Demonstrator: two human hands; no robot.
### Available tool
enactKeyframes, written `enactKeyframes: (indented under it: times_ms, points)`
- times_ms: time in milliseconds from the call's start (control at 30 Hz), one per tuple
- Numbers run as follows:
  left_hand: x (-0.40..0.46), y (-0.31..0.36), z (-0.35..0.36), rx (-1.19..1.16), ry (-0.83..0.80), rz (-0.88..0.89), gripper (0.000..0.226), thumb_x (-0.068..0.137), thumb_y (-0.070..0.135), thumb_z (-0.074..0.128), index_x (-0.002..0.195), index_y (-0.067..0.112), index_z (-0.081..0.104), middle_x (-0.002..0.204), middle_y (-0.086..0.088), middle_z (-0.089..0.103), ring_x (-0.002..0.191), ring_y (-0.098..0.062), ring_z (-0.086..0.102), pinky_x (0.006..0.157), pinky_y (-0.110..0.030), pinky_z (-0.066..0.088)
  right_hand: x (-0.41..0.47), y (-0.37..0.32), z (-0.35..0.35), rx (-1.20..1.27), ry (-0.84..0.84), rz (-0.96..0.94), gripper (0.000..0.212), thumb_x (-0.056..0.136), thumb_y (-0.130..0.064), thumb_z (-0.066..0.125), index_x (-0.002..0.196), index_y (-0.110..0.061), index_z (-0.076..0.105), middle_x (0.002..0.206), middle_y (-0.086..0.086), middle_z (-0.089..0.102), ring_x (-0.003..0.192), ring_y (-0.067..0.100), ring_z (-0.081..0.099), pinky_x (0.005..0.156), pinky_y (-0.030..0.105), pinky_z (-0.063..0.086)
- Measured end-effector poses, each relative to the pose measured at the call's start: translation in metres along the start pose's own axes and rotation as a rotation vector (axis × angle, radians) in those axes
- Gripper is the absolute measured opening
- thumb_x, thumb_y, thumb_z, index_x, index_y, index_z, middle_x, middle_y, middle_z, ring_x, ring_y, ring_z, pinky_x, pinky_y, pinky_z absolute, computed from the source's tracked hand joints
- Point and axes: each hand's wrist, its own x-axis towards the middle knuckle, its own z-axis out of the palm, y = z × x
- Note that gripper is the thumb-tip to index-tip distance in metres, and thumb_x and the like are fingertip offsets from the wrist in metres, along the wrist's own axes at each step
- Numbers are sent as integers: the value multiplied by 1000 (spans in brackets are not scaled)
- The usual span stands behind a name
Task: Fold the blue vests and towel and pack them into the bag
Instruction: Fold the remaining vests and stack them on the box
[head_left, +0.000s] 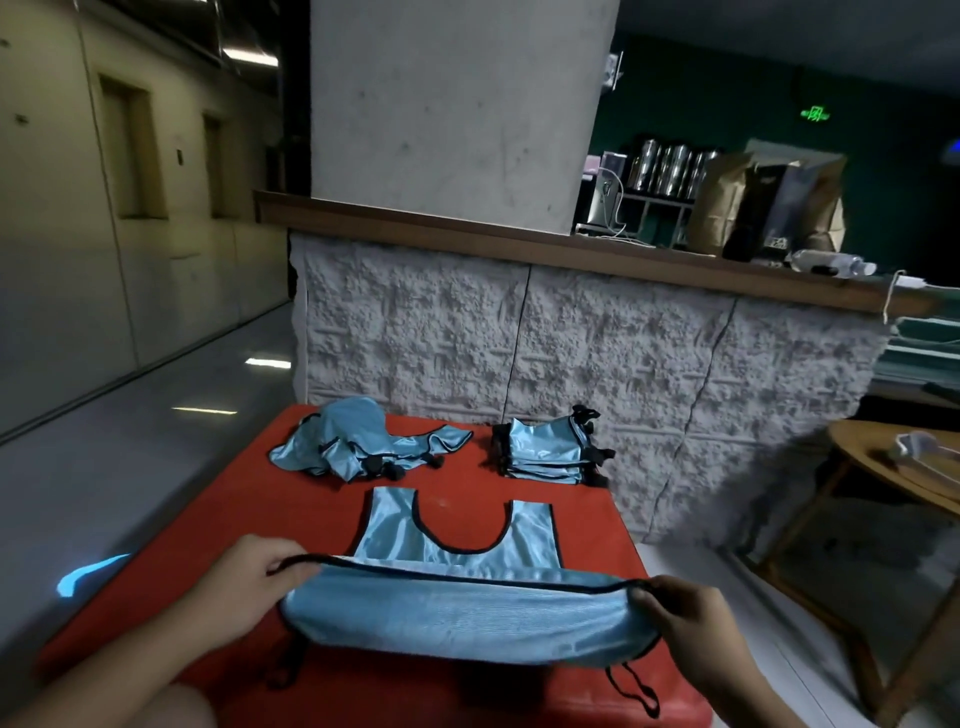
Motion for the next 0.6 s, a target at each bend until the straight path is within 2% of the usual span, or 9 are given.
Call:
enactKeyframes:
  times_ms: [67, 167, 300, 400, 467, 500, 533, 600]
  points:
    - [-1, 11, -1, -51, 2, -1, 14, 88, 9, 75, 74, 10, 74, 68, -5, 70, 61, -2, 56, 62, -26, 44, -1, -1, -5, -19, 6, 3, 17, 89, -16, 75, 74, -23, 79, 69, -6, 75, 63, -1, 64, 63, 30, 52]
    - [-1, 21, -4, -119, 40, 17, 11, 87, 6, 75, 79, 13, 76, 77, -2, 75, 72, -6, 66, 71, -24, 48, -2, -8, -9, 7, 8, -11, 24, 92, -20, 73, 68, -19, 74, 63, -8, 70, 59, 2, 56, 58, 28, 44]
    - [-1, 35, -11, -178, 58, 48, 4, 87, 24, 73, 86, 22, 75, 78, -3, 74, 76, -11, 68, 71, -31, 50, -4, -24, -12, 103, 0, -37, 39, 95, -16, 69, 58, -9, 57, 53, -7, 44, 55, 6, 37, 52, 25, 28]
    - [-1, 39, -14, -252, 39, 21, 15, 92, 13, 72, 83, 23, 76, 79, -7, 74, 77, -14, 69, 70, -28, 50, -1, -25, -12, 158, -14, -36, 45, 95, -16, 69, 56, -19, 47, 55, -5, 35, 57, 12, 32, 57, 31, 23]
    - [0, 38, -14, -266, 42, 11, 10, 88, 30, 74, 83, 21, 76, 79, -8, 74, 77, -14, 68, 69, -28, 48, 5, -17, -8, 142, -2, -36, 46, 95, -18, 69, 54, -19, 47, 53, -6, 35, 55, 11, 32, 57, 32, 24]
    - [3, 35, -12, -271, 46, 15, 19, 85, 39, 72, 84, 20, 76, 78, -9, 73, 77, -14, 67, 68, -29, 48, 9, -12, -5, 117, 6, -28, 46, 94, -20, 69, 54, -16, 48, 53, -7, 37, 54, 10, 33, 56, 31, 25]
    - [6, 32, -8, -263, 50, 3, 20, 84, 40, 72, 84, 20, 76, 77, -9, 72, 76, -13, 66, 68, -28, 46, 14, -6, -1, 87, 10, -23, 43, 94, -23, 70, 56, -12, 52, 53, -6, 41, 54, 9, 36, 56, 31, 28]
    - [14, 25, 0, -237, 61, -18, 11, 91, 21, 74, 80, 20, 75, 74, -8, 72, 73, -10, 64, 67, -25, 45, 24, 3, 9, 61, 10, -8, 35, 94, -27, 69, 65, -10, 63, 56, -3, 55, 58, 10, 46, 58, 32, 35]
